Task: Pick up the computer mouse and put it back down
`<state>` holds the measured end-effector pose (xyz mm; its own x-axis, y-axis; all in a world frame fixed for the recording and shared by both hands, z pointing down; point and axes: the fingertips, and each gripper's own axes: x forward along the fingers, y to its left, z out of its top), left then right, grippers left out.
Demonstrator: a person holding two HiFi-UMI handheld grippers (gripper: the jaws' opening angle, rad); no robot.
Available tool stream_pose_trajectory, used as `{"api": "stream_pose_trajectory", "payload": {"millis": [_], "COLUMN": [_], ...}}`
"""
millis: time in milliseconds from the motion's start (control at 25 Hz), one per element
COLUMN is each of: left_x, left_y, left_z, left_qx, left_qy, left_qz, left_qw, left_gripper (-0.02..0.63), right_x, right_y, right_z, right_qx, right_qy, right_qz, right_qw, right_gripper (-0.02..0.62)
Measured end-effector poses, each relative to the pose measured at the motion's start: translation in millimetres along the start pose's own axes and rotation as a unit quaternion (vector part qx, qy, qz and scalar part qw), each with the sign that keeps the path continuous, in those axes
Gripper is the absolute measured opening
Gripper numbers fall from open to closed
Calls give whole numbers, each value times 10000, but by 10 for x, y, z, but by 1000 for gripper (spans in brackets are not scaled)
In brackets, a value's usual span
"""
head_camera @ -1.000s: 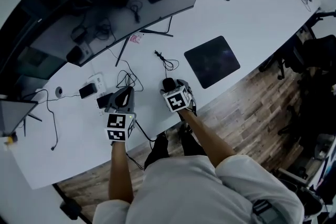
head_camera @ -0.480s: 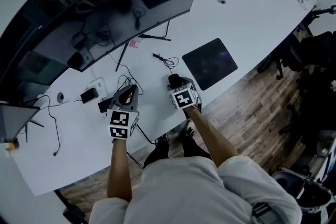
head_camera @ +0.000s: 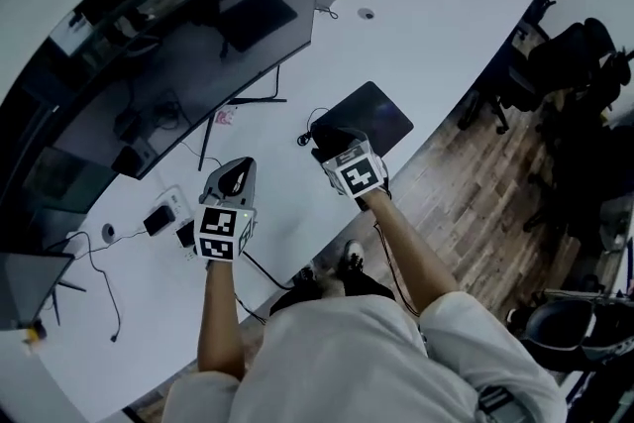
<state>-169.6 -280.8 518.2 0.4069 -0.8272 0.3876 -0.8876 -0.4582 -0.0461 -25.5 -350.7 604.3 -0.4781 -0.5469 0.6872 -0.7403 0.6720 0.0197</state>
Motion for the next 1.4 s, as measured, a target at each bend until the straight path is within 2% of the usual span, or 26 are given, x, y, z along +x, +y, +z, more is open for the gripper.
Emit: {"api": "stream_pose_trajectory", "payload": {"millis": [280, 480, 720, 960, 1160, 1400], "left_x": [361, 608, 1002, 1580, 1959, 2254], "left_y": [-238, -406, -506, -672, -756, -777], "left_z": [332, 472, 500, 659, 745, 622], "left_qx": [186, 148, 60, 189, -10, -141], "left_qy": [-245, -266, -59, 144, 172, 322], "left_qz": [-596, -736, -533, -324, -167, -88], "left_qw": [9977, 9968, 9985, 9992, 9997, 9993], "left_gripper": [17, 17, 18, 17, 18, 17], "right_x": [-411, -403, -226, 60, 319, 510], "right_y": [-624, -1152, -1711, -2248, -2509, -2627], "right_z": [122, -129, -413, -606, -816, -1080], "right_qx": [5, 362, 510, 484, 331, 173], "right_qy": [-265, -159, 36, 317, 622, 963], "right_qz": [-459, -575, -416, -161, 89, 170], "right_qw": [9986, 9976, 9978, 9982, 9975, 9951], "right_gripper": [290, 290, 290, 290, 290, 288]}}
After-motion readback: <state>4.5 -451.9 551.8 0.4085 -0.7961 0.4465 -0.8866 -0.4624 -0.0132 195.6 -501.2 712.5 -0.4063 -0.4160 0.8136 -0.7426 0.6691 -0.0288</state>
